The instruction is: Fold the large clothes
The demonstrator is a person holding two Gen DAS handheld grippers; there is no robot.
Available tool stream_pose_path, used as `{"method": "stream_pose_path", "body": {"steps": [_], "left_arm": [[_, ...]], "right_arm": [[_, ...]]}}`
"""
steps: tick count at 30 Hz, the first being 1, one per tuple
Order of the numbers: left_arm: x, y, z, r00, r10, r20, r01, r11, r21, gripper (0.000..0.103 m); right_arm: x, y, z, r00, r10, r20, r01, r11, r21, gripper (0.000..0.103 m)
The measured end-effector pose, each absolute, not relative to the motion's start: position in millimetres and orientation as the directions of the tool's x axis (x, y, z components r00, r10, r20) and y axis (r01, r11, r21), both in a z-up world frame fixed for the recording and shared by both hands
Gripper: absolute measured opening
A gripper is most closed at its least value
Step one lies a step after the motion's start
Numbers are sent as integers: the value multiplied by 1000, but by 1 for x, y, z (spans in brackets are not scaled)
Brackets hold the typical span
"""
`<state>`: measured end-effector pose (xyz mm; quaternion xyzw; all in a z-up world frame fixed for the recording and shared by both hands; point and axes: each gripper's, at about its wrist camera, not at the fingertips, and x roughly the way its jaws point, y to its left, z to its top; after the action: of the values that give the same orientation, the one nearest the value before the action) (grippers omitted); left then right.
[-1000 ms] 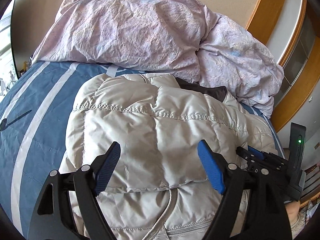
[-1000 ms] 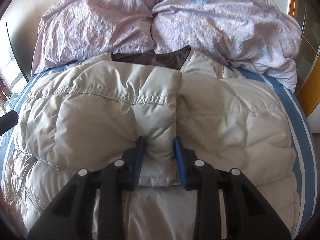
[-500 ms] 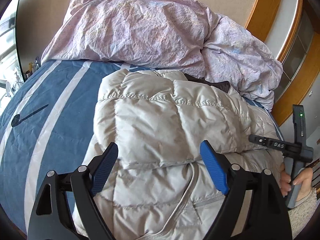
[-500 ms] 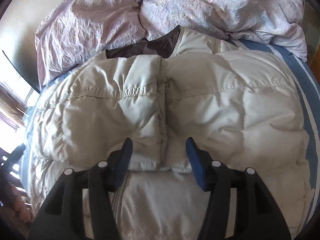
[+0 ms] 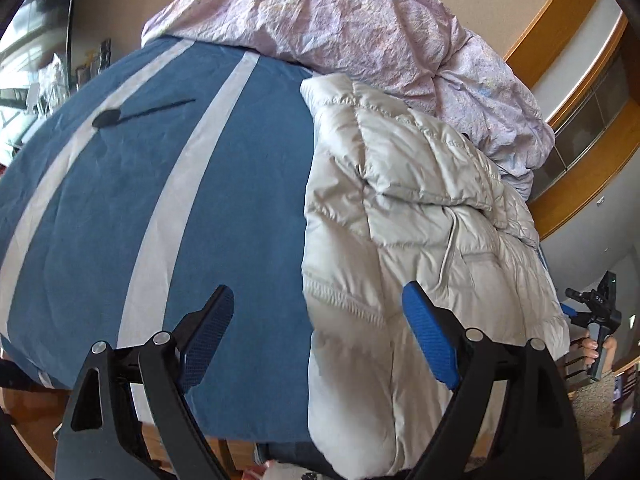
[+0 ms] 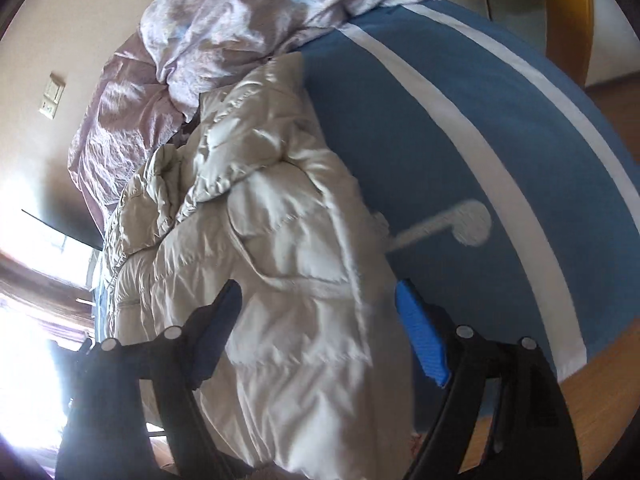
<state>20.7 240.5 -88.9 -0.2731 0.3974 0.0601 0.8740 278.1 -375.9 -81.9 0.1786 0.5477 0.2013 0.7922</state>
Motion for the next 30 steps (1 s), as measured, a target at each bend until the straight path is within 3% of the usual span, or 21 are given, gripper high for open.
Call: {"method": "stream_pose_path", "body": {"steps": [7, 20, 25, 30], "left_arm": [[-4, 235, -111, 668, -225, -710, -298, 793, -532, 83], [-9, 205, -127, 672, -394, -627, -221, 701, -678, 68], [-9, 197, -132, 673, -453, -585, -201, 649, -734, 68], [-13, 191, -132, 667, -454, -590, -199, 655, -729, 67]], "right_arm": [[246, -421, -110, 264, 644, -718, -74, 756, 651, 79], [236, -386, -124, 159, 694, -703, -148, 720, 678, 80], [230, -374, -126, 112, 711, -694, -187, 701, 688, 69], [221, -371, -128, 73, 719, -691, -236, 685, 689, 68]]}}
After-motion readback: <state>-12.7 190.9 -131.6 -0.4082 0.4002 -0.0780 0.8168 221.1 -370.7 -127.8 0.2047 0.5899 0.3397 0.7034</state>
